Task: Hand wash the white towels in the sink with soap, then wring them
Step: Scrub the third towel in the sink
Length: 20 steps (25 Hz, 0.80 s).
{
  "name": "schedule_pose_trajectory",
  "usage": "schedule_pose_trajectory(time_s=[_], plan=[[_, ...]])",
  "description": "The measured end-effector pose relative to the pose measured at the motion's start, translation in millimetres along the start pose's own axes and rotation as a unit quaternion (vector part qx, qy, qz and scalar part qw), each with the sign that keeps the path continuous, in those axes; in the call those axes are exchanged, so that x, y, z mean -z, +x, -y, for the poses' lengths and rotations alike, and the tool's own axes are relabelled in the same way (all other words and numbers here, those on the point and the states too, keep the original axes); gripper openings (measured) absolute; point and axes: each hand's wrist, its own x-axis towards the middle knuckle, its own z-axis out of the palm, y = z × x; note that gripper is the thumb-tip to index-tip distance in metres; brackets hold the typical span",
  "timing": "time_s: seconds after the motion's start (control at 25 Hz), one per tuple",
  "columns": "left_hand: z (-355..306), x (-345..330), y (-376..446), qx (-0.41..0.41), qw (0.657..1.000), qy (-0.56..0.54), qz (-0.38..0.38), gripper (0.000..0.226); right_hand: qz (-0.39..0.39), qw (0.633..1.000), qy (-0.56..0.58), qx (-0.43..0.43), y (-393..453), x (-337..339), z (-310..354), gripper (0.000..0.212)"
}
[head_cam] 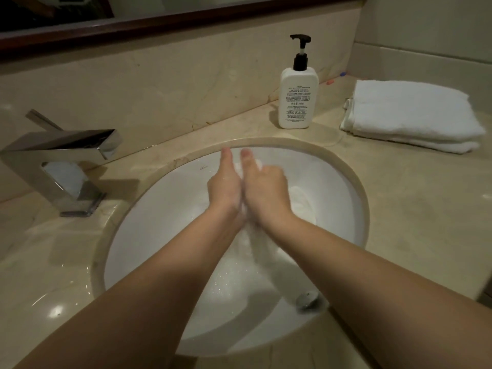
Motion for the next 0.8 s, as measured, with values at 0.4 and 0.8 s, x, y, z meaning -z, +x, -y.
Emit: schedule_pose_trajectory(time_s=[0.4,0.8], plan=[[-4,7,2,0.020,1.000,-0.011,0.015,0.061,0.008,0.999,0.024,0.029,-15,-6,4,0.062],[-1,7,-3,0.028,0.997,-0.011,0.073,0.057,-0.020,1.000,-0.007,0.018,0,0,6,0.061]])
